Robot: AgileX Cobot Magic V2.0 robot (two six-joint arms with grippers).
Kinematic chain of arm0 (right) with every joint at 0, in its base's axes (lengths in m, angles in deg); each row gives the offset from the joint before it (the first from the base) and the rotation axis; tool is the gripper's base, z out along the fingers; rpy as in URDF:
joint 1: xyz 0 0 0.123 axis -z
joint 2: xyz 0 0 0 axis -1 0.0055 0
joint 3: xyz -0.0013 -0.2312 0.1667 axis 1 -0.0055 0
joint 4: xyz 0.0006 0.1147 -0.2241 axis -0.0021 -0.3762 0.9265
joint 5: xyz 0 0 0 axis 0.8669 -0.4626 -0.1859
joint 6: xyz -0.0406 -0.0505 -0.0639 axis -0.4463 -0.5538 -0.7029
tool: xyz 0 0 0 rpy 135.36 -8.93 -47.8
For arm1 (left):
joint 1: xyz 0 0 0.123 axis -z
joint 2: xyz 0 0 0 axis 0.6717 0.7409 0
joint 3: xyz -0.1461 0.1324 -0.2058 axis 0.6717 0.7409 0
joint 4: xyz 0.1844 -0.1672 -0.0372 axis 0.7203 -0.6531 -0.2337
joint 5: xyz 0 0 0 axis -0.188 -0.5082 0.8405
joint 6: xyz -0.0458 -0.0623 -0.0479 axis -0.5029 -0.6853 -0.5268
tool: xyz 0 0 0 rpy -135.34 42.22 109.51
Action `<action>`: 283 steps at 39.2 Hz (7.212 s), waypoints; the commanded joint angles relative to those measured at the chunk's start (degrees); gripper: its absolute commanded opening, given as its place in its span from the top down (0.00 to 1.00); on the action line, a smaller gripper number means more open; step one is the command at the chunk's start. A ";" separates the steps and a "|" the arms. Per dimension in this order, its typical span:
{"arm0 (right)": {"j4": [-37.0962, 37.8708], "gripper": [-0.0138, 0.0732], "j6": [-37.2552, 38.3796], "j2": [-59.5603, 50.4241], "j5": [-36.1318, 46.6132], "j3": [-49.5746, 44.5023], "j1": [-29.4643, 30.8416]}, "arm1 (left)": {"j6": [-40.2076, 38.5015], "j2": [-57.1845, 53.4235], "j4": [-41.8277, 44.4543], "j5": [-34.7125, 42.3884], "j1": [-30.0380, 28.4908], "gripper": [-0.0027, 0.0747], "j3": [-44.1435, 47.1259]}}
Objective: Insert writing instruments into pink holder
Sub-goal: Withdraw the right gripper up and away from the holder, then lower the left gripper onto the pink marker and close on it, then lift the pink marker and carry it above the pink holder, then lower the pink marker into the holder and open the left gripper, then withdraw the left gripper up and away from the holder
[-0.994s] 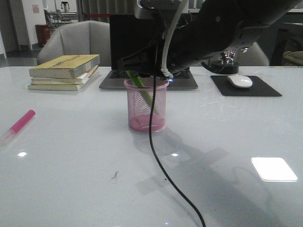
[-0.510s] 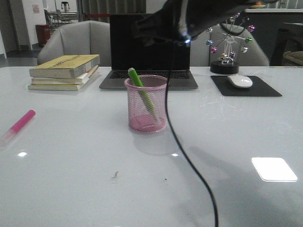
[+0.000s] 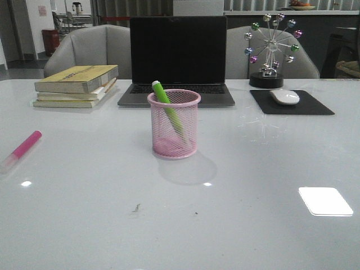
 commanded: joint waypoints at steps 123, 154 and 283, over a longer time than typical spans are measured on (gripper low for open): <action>-2.89 0.41 -0.37 -26.42 4.61 -28.91 10.96 | -0.29 70.45 -2.30 -33.04 0.24 0.84 -45.70; -2.89 0.41 -0.37 -26.42 4.61 -28.91 10.96 | 10.46 61.00 -27.10 -14.76 2.77 0.84 -53.36; -2.89 0.41 -0.37 -26.42 5.25 -28.91 10.96 | 4.42 55.65 -11.79 59.89 34.91 0.45 -26.38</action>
